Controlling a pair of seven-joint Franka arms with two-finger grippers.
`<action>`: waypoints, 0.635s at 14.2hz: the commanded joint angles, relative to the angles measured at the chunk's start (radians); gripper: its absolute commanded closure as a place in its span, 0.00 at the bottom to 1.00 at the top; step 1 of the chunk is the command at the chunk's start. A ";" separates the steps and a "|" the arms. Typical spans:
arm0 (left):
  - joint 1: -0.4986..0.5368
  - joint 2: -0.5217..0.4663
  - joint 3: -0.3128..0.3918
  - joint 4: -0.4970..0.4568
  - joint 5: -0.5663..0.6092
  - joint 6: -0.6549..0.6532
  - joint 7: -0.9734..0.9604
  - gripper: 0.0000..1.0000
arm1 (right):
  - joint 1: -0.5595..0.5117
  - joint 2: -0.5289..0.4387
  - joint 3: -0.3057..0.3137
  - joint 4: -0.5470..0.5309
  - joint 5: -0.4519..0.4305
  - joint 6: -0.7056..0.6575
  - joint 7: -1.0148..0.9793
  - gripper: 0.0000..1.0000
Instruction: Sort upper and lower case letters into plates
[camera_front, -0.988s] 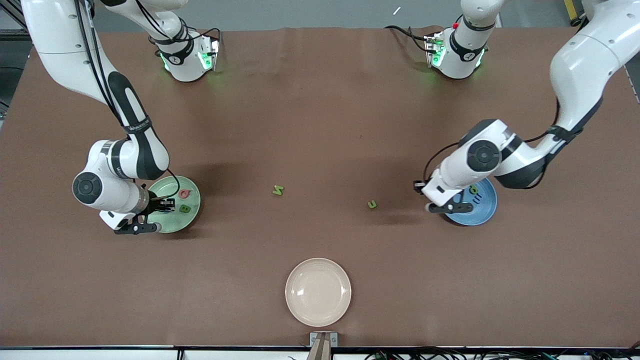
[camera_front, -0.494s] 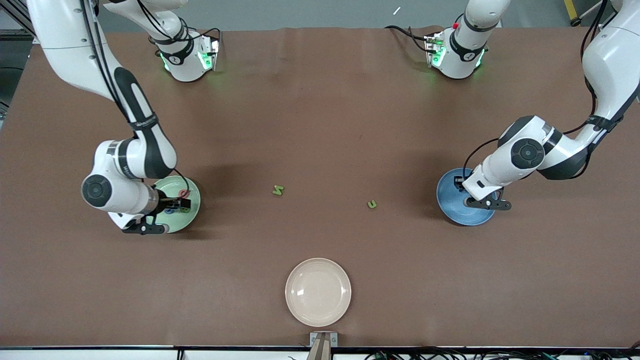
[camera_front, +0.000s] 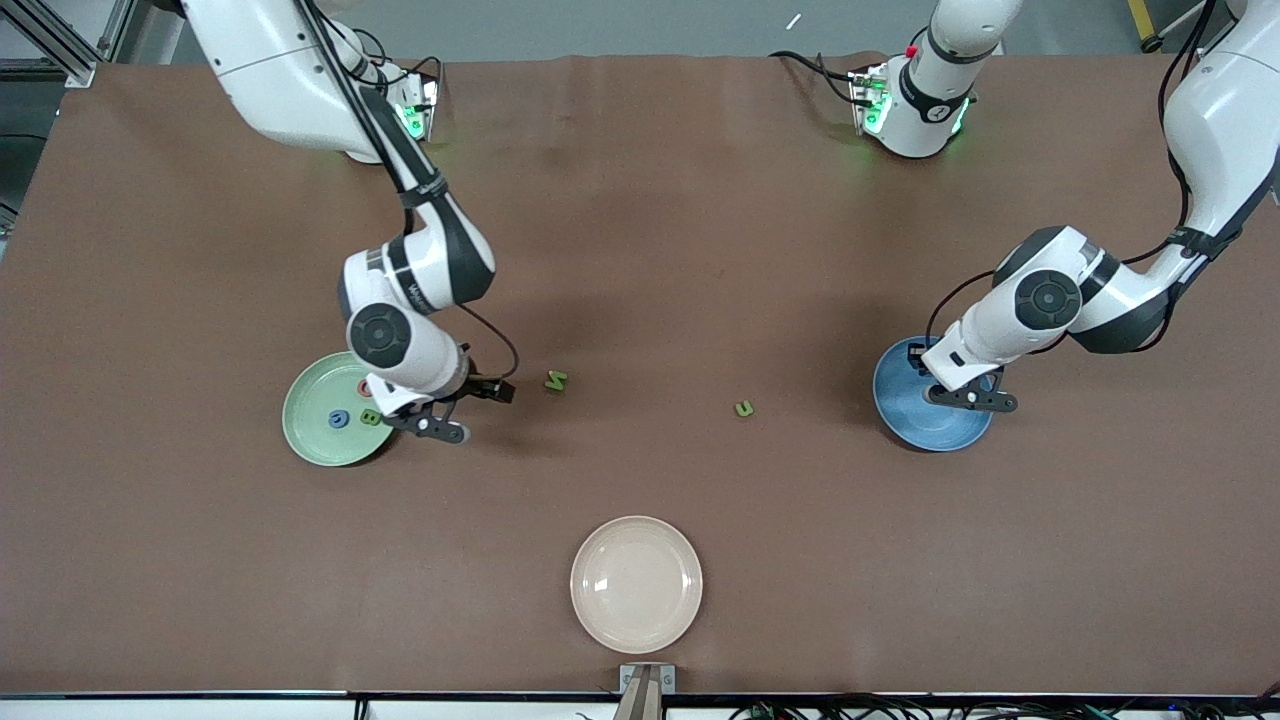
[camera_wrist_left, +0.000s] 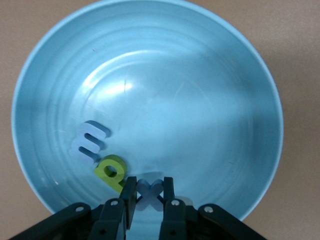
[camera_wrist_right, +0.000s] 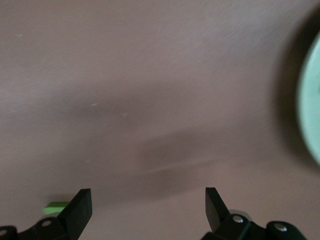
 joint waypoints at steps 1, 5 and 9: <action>-0.001 -0.011 -0.002 -0.022 0.018 0.036 -0.011 0.91 | 0.067 0.009 -0.012 -0.014 0.014 0.068 0.122 0.00; -0.016 -0.010 0.017 -0.024 0.018 0.064 -0.011 0.89 | 0.143 0.040 -0.013 -0.021 0.011 0.128 0.224 0.03; -0.019 -0.005 0.029 -0.024 0.038 0.066 -0.010 0.69 | 0.169 0.075 -0.013 -0.038 0.007 0.214 0.235 0.11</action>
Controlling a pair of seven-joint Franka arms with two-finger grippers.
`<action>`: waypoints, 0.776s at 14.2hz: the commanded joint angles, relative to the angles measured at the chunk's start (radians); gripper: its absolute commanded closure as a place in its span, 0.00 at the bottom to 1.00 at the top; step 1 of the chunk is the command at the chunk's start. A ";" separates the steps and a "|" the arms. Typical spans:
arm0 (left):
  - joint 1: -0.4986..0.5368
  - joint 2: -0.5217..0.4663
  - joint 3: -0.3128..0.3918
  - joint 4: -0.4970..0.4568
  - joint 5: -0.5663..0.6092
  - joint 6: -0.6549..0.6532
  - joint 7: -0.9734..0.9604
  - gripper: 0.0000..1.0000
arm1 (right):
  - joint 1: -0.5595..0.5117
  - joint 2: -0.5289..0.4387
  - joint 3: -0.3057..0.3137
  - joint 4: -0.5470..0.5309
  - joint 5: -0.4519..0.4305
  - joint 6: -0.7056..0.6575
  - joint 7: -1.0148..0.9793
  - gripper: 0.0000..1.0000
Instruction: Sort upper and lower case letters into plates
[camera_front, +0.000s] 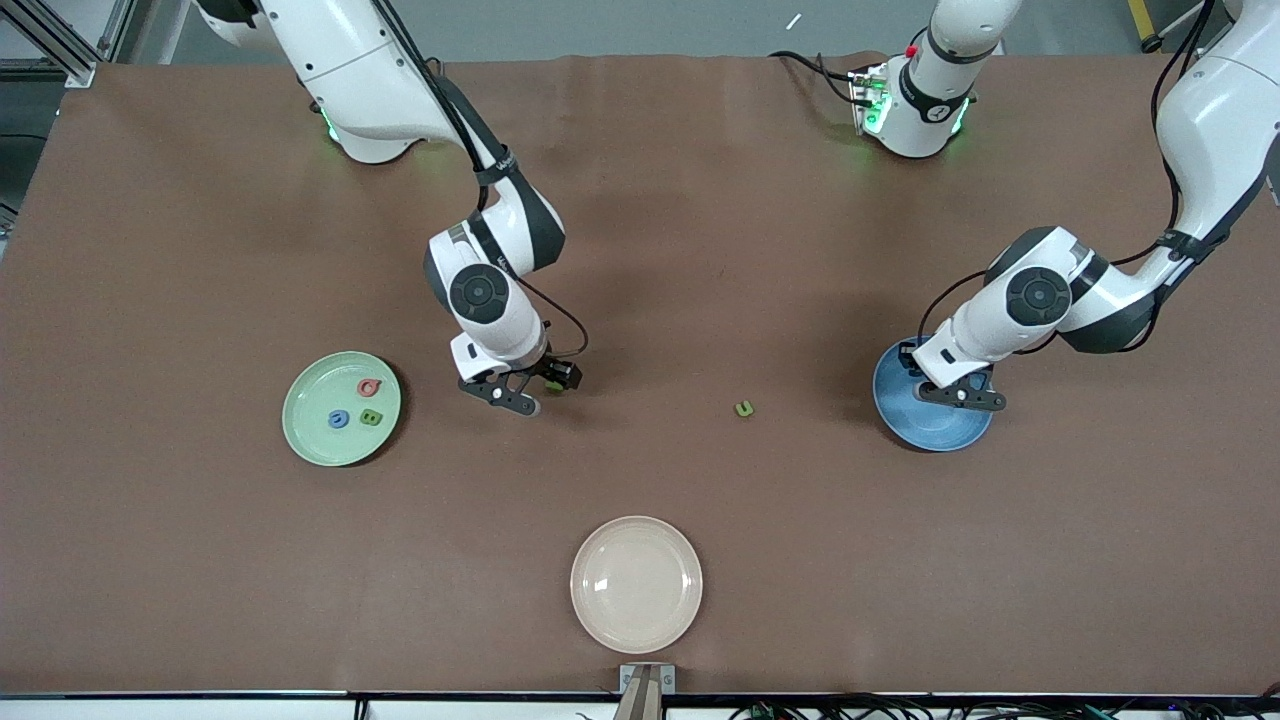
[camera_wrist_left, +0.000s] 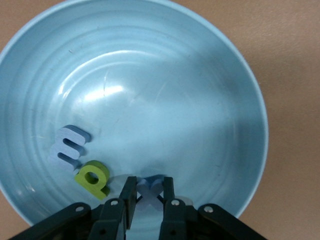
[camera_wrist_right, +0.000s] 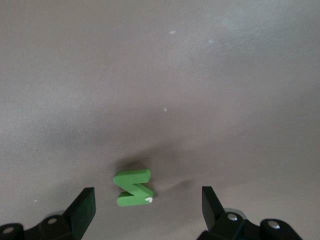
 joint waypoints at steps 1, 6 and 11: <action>-0.002 -0.014 0.004 -0.008 0.025 0.013 -0.003 0.44 | 0.022 0.021 -0.012 -0.020 0.003 0.059 0.015 0.13; -0.002 -0.018 -0.067 0.038 -0.005 -0.019 -0.017 0.00 | 0.027 0.030 -0.013 -0.019 -0.003 0.066 0.007 0.31; -0.159 -0.018 -0.104 0.159 -0.140 -0.108 -0.200 0.00 | 0.013 0.033 -0.012 -0.019 -0.040 0.062 0.000 0.84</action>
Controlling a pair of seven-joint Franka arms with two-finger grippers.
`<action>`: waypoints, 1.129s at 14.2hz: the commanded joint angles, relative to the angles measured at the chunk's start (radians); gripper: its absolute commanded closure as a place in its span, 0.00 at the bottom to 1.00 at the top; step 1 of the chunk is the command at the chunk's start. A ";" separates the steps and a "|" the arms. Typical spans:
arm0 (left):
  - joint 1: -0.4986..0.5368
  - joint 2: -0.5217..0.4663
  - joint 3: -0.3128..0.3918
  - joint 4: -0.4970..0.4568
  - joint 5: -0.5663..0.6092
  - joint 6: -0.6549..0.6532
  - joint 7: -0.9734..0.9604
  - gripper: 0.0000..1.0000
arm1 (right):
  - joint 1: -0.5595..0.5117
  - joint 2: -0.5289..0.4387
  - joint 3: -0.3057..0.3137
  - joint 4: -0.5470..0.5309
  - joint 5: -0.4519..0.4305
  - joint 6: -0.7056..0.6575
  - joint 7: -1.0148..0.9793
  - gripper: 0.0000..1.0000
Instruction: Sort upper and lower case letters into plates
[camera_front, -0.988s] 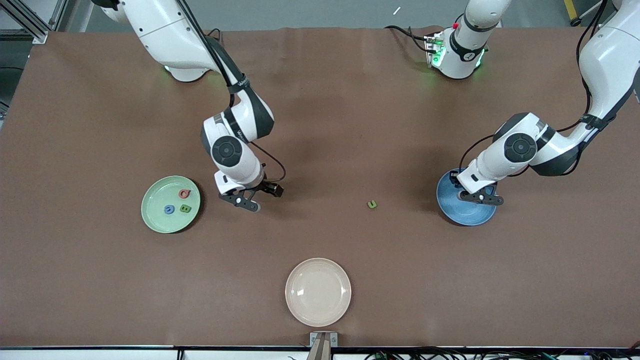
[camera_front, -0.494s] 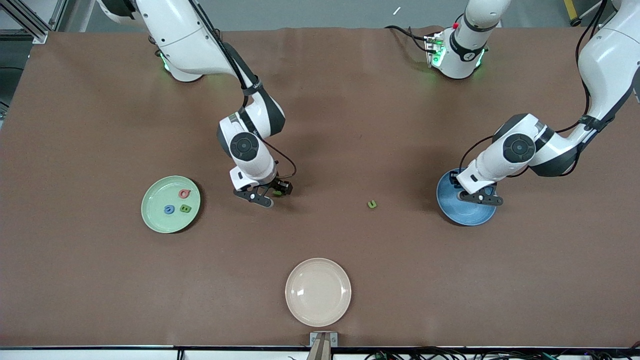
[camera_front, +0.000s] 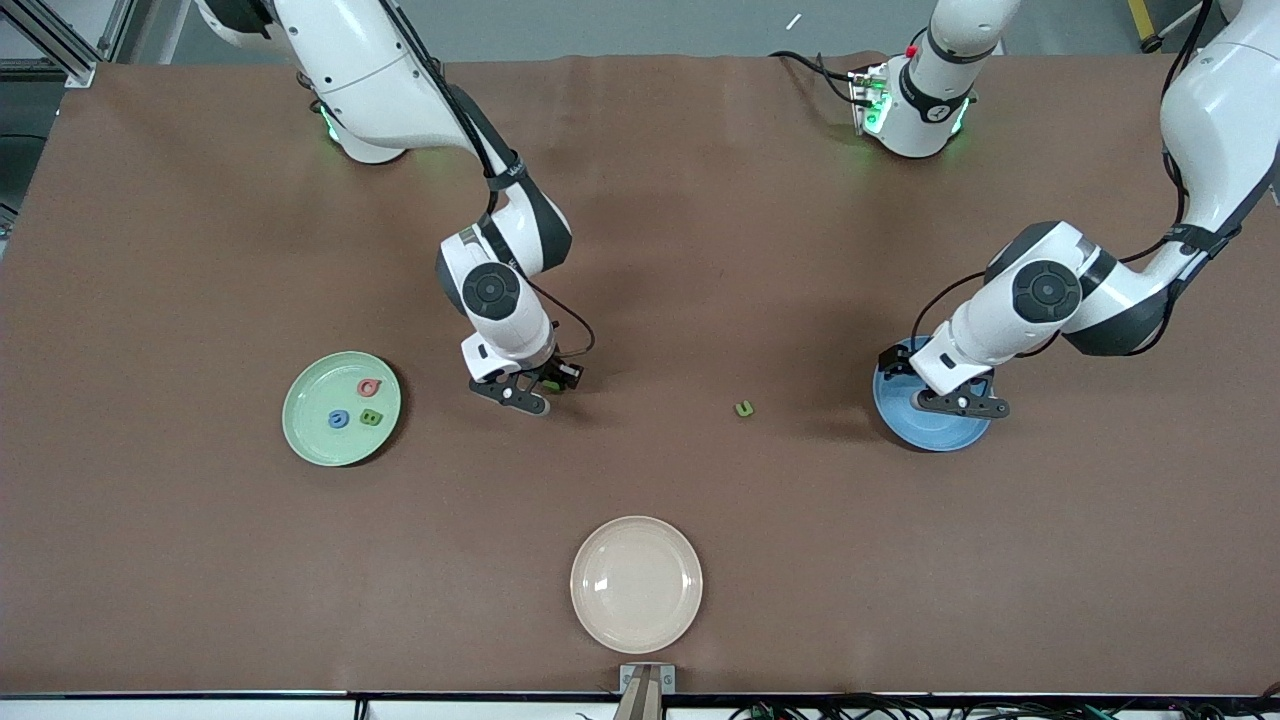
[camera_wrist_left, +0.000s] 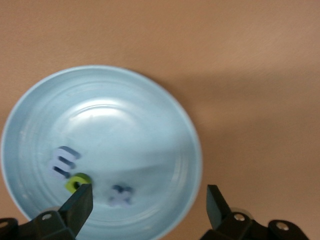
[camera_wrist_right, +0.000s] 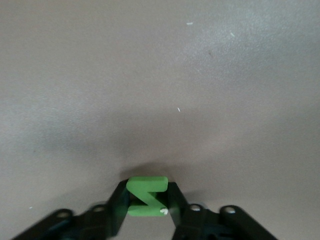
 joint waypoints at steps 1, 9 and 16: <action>-0.150 -0.017 0.008 0.079 -0.047 -0.038 -0.177 0.00 | -0.005 0.012 -0.008 -0.013 -0.020 0.009 -0.001 0.97; -0.681 0.002 0.299 0.337 -0.152 -0.019 -0.602 0.00 | -0.241 -0.130 -0.013 0.005 -0.017 -0.277 -0.372 1.00; -0.913 0.009 0.524 0.405 -0.188 0.151 -0.783 0.00 | -0.533 -0.215 -0.017 -0.054 -0.022 -0.390 -0.962 0.99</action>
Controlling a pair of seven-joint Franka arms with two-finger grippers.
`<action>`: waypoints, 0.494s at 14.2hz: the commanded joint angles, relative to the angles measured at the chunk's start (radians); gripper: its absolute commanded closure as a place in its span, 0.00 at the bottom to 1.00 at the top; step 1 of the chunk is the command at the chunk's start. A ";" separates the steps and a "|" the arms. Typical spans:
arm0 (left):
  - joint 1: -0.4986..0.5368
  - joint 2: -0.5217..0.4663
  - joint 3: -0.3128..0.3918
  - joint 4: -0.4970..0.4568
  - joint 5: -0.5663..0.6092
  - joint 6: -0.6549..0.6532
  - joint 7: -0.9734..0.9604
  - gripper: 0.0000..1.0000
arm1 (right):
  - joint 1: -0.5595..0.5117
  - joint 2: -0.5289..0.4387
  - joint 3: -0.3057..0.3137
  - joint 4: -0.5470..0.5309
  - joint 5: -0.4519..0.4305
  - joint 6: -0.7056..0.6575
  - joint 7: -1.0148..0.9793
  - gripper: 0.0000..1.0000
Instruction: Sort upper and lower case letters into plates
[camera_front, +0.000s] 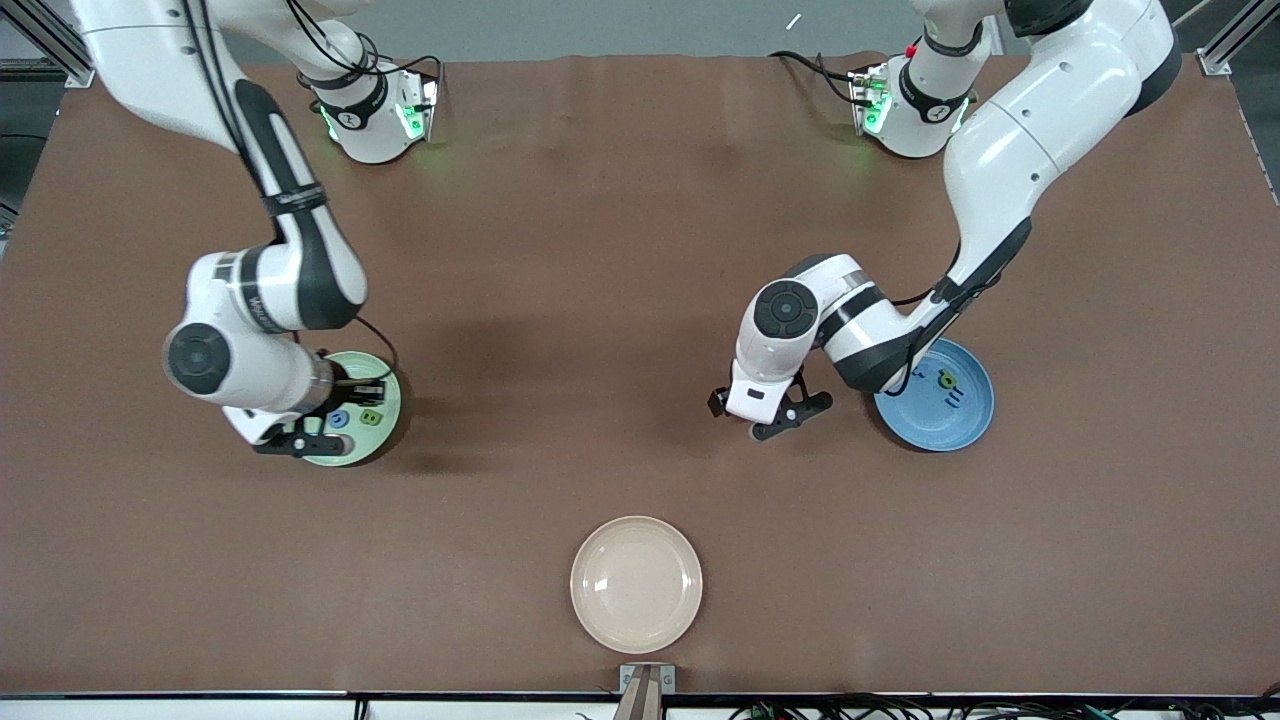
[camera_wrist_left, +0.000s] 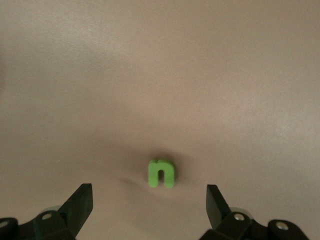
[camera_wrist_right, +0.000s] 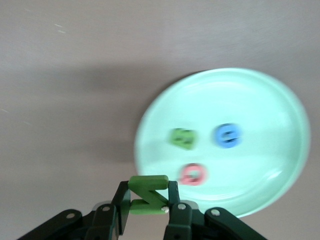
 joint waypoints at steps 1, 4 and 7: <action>-0.040 0.007 0.053 0.020 -0.020 0.045 -0.014 0.00 | -0.082 -0.018 0.022 -0.078 -0.015 0.033 -0.144 0.99; -0.043 0.022 0.059 0.020 -0.018 0.076 -0.016 0.07 | -0.102 -0.018 0.022 -0.128 -0.015 0.098 -0.185 0.99; -0.047 0.030 0.077 0.020 -0.018 0.081 -0.016 0.23 | -0.110 -0.012 0.022 -0.196 -0.015 0.196 -0.205 0.99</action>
